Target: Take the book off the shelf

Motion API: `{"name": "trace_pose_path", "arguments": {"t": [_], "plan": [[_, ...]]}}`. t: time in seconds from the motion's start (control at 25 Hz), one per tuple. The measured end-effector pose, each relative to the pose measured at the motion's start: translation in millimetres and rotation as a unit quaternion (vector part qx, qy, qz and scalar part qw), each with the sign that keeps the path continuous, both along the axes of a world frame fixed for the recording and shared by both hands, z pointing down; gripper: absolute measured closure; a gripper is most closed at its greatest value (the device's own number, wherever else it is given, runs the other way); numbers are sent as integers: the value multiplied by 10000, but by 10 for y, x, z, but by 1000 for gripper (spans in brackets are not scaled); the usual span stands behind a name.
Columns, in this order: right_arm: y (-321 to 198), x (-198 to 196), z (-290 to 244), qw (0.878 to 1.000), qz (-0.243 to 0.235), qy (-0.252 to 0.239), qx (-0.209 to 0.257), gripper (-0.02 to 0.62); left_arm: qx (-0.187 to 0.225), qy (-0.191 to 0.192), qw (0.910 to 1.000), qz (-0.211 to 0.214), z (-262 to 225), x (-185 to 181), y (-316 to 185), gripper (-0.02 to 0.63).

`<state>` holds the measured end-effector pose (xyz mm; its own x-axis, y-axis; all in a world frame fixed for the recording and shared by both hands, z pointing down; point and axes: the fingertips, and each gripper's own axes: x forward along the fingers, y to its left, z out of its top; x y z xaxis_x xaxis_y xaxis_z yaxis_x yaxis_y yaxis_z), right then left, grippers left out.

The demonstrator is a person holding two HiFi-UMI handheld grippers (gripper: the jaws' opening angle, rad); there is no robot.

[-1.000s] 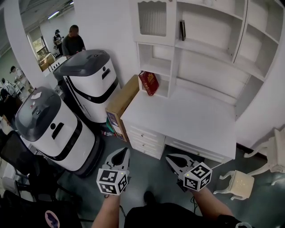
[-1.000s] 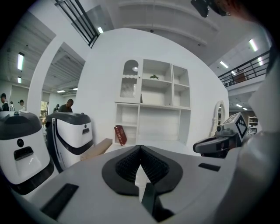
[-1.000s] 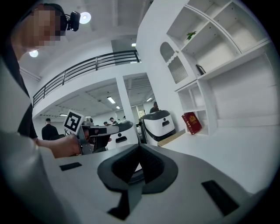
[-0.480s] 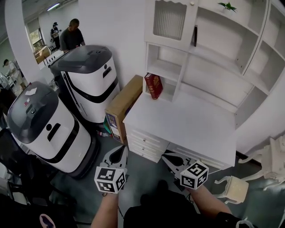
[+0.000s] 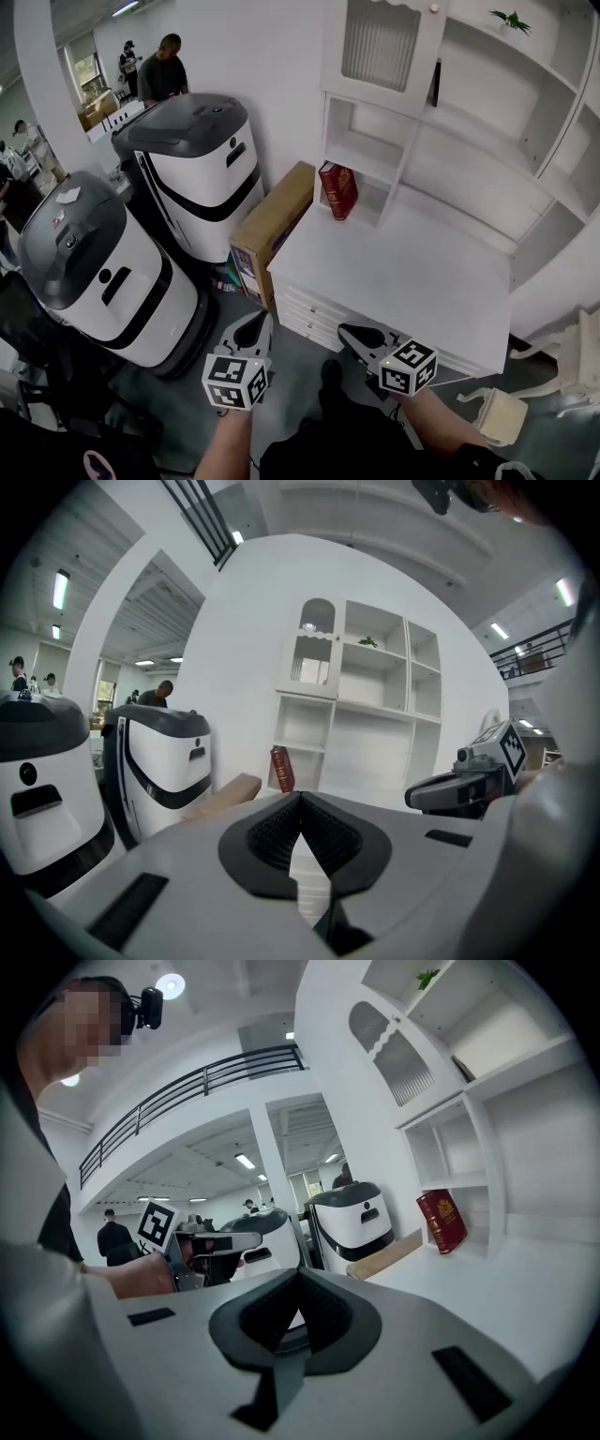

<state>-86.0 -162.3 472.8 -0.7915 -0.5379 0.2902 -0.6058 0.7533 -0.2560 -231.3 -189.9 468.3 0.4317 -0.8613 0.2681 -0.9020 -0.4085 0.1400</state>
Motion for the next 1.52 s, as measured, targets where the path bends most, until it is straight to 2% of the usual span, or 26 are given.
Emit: {"name": "trace_pose_path", "arguments": {"t": [0.24,0.48,0.6,0.72,0.96,1.16,1.36,1.52], "plan": [[-721,129,87,9999,-99,-57,-87,581,-93,-10,10000,-1,69,205,-780,597],[-1520,524,126,9999,-94,-34,-139,581,181,41,9997,145,-165,651,-1582,595],[-1852,640,113,9998,-22,-73,-169,581,161,146,9997,94,-215,753,-1851,595],[-2027,663,60,9993,84,-257,-241,581,63,189,9997,109,-188,790,-2018,595],[-2208,534,55,9991,202,-253,-256,581,-44,275,9996,109,-169,753,-2346,595],[-2388,525,15,9971,659,-296,-249,581,-316,549,9966,535,-57,853,-2758,587],[-2642,572,-32,9938,1092,-199,-87,581,-381,336,9933,1038,69,996,-3026,521],[-2786,588,-77,9929,1165,-230,-35,581,-395,320,9919,1164,155,1126,-3289,495]]}}
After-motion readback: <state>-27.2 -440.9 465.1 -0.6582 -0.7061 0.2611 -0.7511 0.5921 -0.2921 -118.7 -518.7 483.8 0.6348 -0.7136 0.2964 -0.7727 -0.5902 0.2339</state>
